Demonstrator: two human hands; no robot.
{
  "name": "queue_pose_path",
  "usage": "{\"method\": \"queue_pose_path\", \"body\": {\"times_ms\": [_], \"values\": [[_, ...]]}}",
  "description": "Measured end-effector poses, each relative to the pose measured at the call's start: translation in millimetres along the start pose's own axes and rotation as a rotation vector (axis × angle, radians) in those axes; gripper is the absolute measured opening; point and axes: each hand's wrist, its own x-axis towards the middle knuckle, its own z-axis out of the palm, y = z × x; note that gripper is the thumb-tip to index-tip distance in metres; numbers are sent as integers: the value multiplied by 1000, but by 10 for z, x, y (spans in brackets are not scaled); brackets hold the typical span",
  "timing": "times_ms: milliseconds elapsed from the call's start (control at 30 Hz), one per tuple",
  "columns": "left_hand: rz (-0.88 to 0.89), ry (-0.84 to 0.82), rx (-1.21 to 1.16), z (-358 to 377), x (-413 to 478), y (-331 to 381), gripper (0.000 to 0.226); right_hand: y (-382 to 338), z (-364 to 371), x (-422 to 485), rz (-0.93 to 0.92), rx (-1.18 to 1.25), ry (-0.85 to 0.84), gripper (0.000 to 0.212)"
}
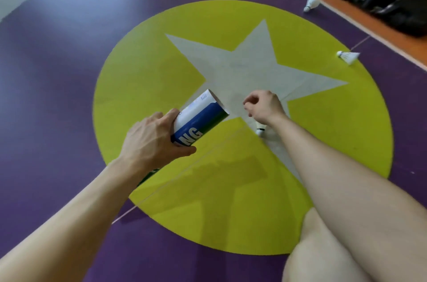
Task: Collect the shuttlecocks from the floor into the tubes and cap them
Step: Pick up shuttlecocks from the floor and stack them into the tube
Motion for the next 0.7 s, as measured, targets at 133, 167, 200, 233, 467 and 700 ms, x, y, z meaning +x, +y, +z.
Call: {"method": "queue_pose_path", "body": {"times_ms": [133, 167, 200, 233, 467, 700], "values": [[37, -7, 49, 71, 126, 258, 86, 547, 109, 114, 128, -136, 53, 31], [33, -2, 51, 77, 157, 306, 86, 620, 135, 135, 131, -161, 62, 39], [28, 0, 47, 84, 182, 351, 86, 674, 163, 152, 125, -183, 57, 47], [22, -1, 41, 93, 193, 385, 85, 720, 204, 171, 115, -200, 43, 54], [8, -58, 132, 111, 117, 312, 84, 831, 402, 169, 125, -442, -179, 81], [-26, -80, 172, 63, 120, 197, 86, 562, 349, 205, 146, -542, -92, 44]]}}
